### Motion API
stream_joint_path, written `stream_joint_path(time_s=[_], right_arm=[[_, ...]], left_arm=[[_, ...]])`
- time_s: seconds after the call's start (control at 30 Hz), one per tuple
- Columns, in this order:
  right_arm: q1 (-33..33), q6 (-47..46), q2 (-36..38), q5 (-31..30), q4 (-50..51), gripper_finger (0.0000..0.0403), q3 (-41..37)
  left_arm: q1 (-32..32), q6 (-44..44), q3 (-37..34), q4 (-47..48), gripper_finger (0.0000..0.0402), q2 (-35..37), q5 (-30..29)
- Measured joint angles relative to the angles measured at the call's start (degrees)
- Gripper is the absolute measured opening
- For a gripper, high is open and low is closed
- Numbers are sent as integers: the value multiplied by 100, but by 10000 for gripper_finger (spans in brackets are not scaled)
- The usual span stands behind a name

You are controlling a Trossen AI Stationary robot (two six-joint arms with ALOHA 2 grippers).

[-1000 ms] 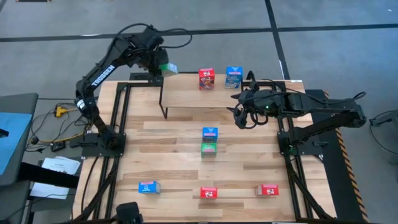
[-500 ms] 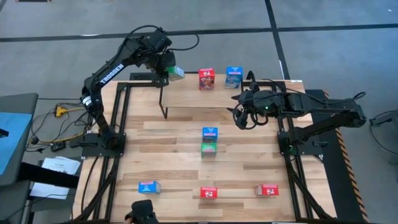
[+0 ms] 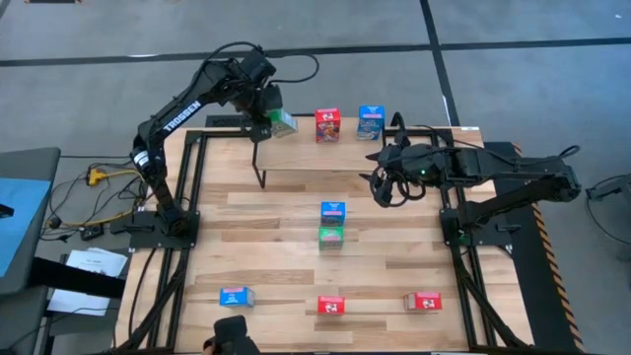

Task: Stack cereal on shelf
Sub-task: Put the top left green cereal box on the shelf

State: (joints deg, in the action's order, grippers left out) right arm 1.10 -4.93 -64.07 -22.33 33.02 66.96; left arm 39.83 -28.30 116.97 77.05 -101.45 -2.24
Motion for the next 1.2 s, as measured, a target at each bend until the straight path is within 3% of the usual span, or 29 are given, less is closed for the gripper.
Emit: stream_joint_path(time_s=[0.4,1.2], right_arm=[[2,-2,0,0,4,268,0],[4,43,0,-2,-1,268,0]], left_arm=[[66,124,-17,35,184,-413,5],[66,35,-7,-65,184,-452,38]])
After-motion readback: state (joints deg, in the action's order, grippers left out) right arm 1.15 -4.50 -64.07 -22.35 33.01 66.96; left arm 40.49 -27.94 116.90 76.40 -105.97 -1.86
